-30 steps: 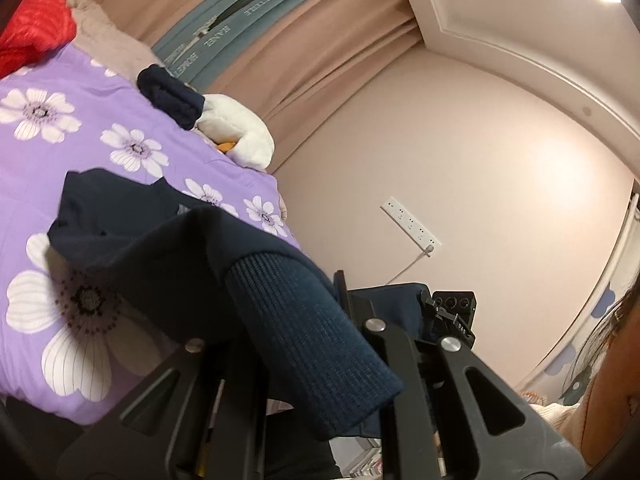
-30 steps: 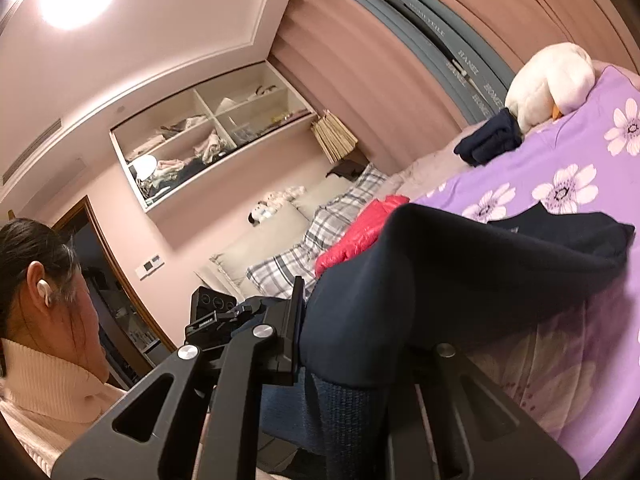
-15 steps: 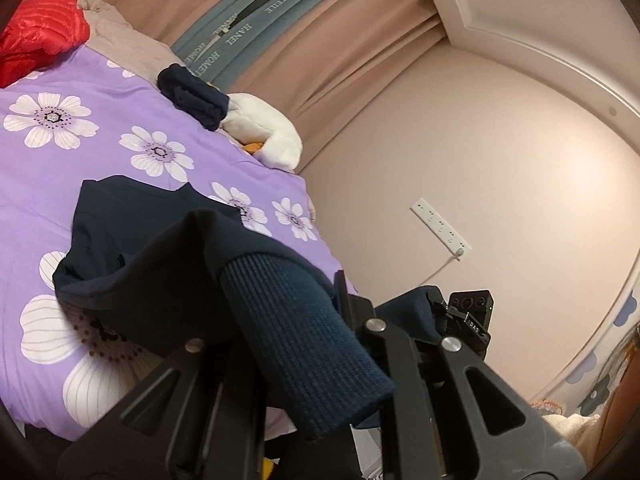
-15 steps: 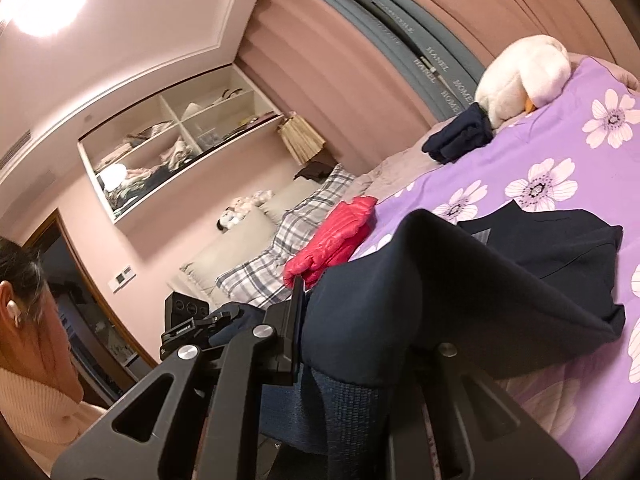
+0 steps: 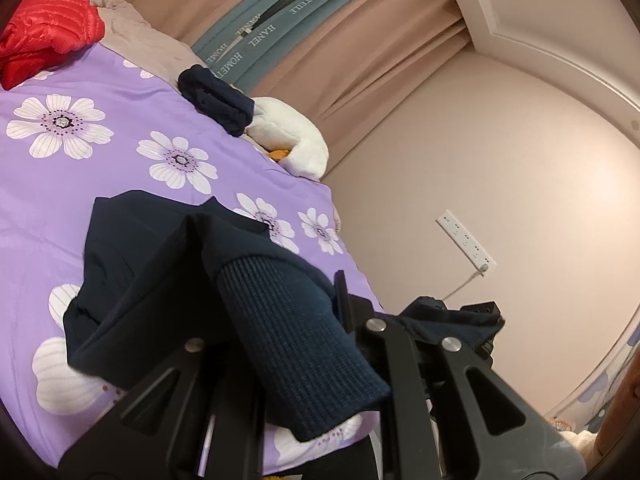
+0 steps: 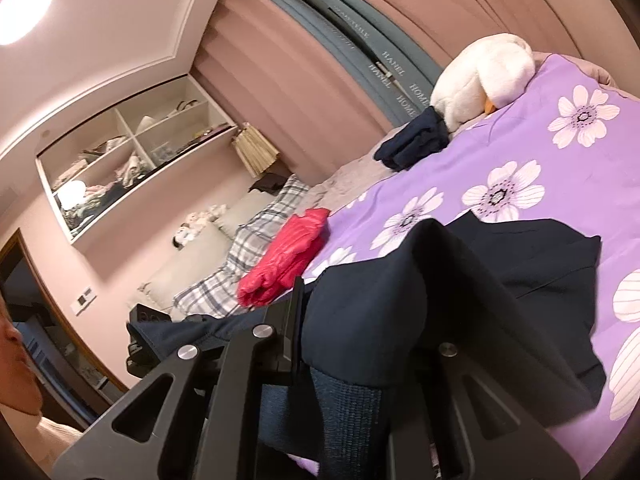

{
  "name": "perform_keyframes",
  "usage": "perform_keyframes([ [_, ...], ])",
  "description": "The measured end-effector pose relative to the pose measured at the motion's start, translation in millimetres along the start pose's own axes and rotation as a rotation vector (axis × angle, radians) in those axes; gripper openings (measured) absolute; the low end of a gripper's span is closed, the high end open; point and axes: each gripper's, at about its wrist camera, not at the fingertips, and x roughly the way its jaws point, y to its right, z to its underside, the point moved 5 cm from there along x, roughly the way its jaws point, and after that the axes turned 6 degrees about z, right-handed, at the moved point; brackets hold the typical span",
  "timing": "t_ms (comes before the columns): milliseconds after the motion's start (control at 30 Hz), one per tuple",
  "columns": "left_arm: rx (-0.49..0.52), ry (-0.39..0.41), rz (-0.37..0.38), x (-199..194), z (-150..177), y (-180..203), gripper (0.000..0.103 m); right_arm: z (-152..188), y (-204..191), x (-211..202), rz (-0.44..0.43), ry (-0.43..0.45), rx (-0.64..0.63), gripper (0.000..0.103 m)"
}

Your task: Fold large clothes

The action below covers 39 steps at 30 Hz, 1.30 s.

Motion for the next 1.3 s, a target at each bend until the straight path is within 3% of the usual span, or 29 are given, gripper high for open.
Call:
perform_keyframes([
  [433,-0.081,-0.023,-0.144,72,-57,-68,0.011,-36,74,48,0.135,0.021,0.155,0.014],
  [533,-0.116,-0.036,-0.18,84,-61,-92,0.011,-39,96,57,0.167,0.025,0.204,0.014],
  [700,-0.197,-0.09,-0.246,106,-51,-139,0.011,-28,132,83,0.258,-0.045,0.238,0.014],
  [900,-0.29,-0.149,-0.295,137,-52,-186,0.011,-26,161,111,0.301,-0.096,0.296,0.014],
  [1300,-0.321,-0.253,-0.405,212,-79,-239,0.012,-39,225,151,0.345,-0.09,0.55,0.014],
])
